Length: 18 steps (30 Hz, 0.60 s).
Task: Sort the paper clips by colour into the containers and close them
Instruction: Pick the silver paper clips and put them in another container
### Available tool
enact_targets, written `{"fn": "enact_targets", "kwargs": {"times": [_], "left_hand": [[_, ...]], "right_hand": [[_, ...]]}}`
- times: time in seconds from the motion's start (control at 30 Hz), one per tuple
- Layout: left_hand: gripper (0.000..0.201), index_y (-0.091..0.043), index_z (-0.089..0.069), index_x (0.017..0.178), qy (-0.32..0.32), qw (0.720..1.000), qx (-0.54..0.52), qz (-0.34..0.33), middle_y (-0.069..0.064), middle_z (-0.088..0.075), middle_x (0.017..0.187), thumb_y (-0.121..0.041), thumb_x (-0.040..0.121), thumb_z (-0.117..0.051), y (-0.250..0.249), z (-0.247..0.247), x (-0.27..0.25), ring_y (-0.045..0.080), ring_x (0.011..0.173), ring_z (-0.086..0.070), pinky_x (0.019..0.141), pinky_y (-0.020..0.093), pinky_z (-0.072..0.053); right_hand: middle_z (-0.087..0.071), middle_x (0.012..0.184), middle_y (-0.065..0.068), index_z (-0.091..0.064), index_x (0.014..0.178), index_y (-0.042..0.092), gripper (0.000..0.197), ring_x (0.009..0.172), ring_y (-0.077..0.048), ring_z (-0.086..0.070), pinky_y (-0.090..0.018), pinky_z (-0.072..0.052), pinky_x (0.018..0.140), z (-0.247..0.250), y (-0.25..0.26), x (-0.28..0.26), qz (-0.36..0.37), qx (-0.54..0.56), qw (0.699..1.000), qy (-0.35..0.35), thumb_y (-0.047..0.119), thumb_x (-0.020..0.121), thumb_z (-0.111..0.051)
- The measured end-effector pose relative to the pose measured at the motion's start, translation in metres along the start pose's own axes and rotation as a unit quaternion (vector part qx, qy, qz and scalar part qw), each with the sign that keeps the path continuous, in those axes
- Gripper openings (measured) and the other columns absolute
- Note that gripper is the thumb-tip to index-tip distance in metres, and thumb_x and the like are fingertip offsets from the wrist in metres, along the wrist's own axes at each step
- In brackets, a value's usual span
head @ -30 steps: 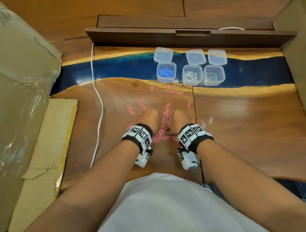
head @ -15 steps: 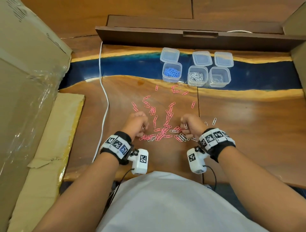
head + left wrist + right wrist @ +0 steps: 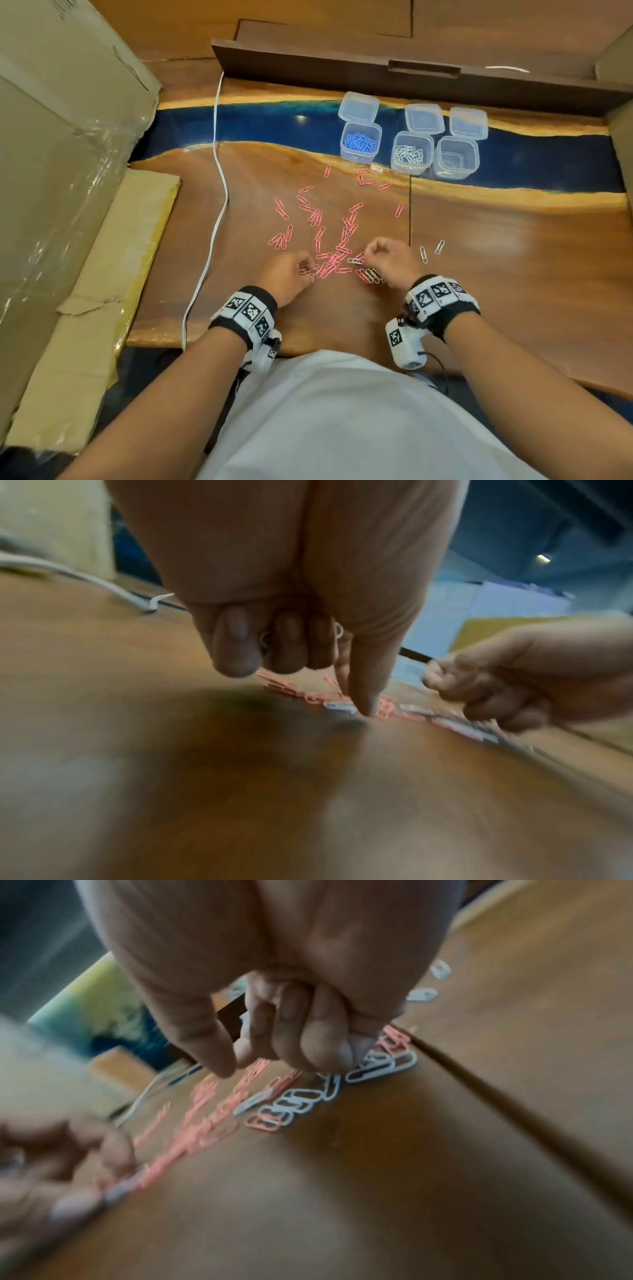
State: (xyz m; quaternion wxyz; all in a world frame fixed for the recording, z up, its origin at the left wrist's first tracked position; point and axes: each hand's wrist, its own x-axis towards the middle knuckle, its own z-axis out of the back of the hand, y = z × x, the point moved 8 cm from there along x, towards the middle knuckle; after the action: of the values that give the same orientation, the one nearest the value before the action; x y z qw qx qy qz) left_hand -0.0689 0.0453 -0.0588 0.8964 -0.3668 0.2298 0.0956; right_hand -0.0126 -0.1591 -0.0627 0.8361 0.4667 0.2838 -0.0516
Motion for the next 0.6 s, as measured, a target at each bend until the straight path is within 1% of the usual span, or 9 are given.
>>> {"fn": "enact_targets", "kwargs": {"times": [0.03, 0.1, 0.2, 0.27, 0.3, 0.37, 0.47, 0.5, 0.6], "left_hand": [[0.009, -0.026, -0.063, 0.095, -0.012, 0.997, 0.071, -0.011, -0.005, -0.062, 0.079, -0.027, 0.087, -0.065, -0.002, 0.000, -0.001, 0.013, 0.069, -0.055, 0.061, 0.025, -0.042], [0.015, -0.030, -0.065, 0.104, -0.037, 0.986, 0.157, -0.031, -0.003, -0.066, 0.091, -0.034, 0.089, -0.062, -0.008, 0.003, -0.003, 0.018, 0.081, -0.059, 0.066, 0.026, -0.040], [0.018, -0.028, -0.067, 0.107, -0.057, 0.979, 0.190, -0.053, -0.002, -0.068, 0.102, -0.033, 0.092, -0.059, -0.017, 0.005, -0.002, 0.020, 0.097, -0.060, 0.071, 0.026, -0.037], [0.015, -0.027, -0.067, 0.103, -0.048, 0.977, 0.202, -0.055, -0.003, -0.067, 0.099, -0.032, 0.092, -0.058, -0.019, 0.004, -0.001, 0.020, 0.096, -0.059, 0.070, 0.026, -0.035], [0.012, -0.026, -0.066, 0.099, -0.040, 0.976, 0.207, -0.055, -0.003, -0.066, 0.095, -0.031, 0.092, -0.058, -0.019, 0.003, 0.000, 0.020, 0.092, -0.059, 0.068, 0.026, -0.034], [0.007, -0.025, -0.064, 0.093, -0.020, 0.977, 0.206, -0.053, -0.005, -0.064, 0.089, -0.029, 0.091, -0.059, -0.018, 0.001, 0.003, 0.017, 0.082, -0.055, 0.064, 0.025, -0.033], [0.004, -0.024, -0.061, 0.089, 0.005, 0.977, 0.205, -0.051, -0.008, -0.059, 0.083, -0.027, 0.091, -0.059, -0.016, -0.002, 0.008, 0.015, 0.076, -0.053, 0.055, 0.025, -0.030], [0.004, -0.024, -0.059, 0.088, 0.014, 0.977, 0.208, -0.050, -0.008, -0.058, 0.083, -0.026, 0.091, -0.059, -0.016, -0.003, 0.011, 0.015, 0.075, -0.053, 0.056, 0.025, -0.031], [0.009, -0.024, -0.056, 0.083, 0.035, 0.973, 0.222, -0.056, -0.008, -0.059, 0.081, -0.024, 0.091, -0.059, -0.015, -0.006, 0.017, 0.015, 0.073, -0.054, 0.064, 0.026, -0.037]], "right_hand": [[-0.050, 0.056, 0.011, -0.061, 0.076, 0.020, 0.011, 0.040, 0.000, -0.041, -0.014, -0.032, 0.041, -0.001, 0.007, 0.001, 0.036, -0.087, 0.996, -0.007, 0.013, 0.084, -0.064], [-0.051, 0.057, 0.011, -0.065, 0.086, 0.024, 0.004, 0.047, -0.002, -0.044, -0.020, -0.031, 0.047, -0.008, 0.012, 0.003, 0.062, -0.208, 0.976, 0.003, 0.024, 0.085, -0.068], [-0.057, 0.067, 0.011, -0.067, 0.095, 0.030, 0.008, 0.058, -0.009, -0.053, -0.023, -0.035, 0.052, -0.013, 0.015, 0.010, 0.066, -0.311, 0.948, 0.013, 0.032, 0.087, -0.066], [-0.064, 0.079, 0.005, -0.068, 0.094, 0.025, 0.007, 0.070, -0.015, -0.060, -0.025, -0.044, 0.060, -0.016, 0.023, 0.013, 0.077, -0.343, 0.936, 0.024, 0.027, 0.088, -0.064], [-0.067, 0.082, 0.002, -0.068, 0.090, 0.022, 0.006, 0.074, -0.017, -0.062, -0.027, -0.048, 0.064, -0.017, 0.027, 0.013, 0.084, -0.356, 0.930, 0.031, 0.024, 0.088, -0.063], [-0.068, 0.079, 0.001, -0.066, 0.082, 0.020, 0.009, 0.076, -0.019, -0.064, -0.032, -0.055, 0.069, -0.021, 0.032, 0.014, 0.095, -0.373, 0.922, 0.046, 0.018, 0.087, -0.059], [-0.066, 0.072, 0.002, -0.062, 0.073, 0.021, 0.013, 0.071, -0.018, -0.063, -0.033, -0.056, 0.067, -0.023, 0.034, 0.016, 0.102, -0.387, 0.914, 0.069, 0.015, 0.083, -0.056], [-0.064, 0.071, 0.003, -0.061, 0.073, 0.021, 0.013, 0.069, -0.017, -0.061, -0.032, -0.055, 0.066, -0.022, 0.035, 0.016, 0.102, -0.371, 0.920, 0.074, 0.015, 0.083, -0.056], [-0.055, 0.065, 0.005, -0.057, 0.077, 0.013, 0.010, 0.057, -0.011, -0.050, -0.026, -0.045, 0.056, -0.014, 0.035, 0.012, 0.087, -0.231, 0.967, 0.068, 0.009, 0.086, -0.054]]}}
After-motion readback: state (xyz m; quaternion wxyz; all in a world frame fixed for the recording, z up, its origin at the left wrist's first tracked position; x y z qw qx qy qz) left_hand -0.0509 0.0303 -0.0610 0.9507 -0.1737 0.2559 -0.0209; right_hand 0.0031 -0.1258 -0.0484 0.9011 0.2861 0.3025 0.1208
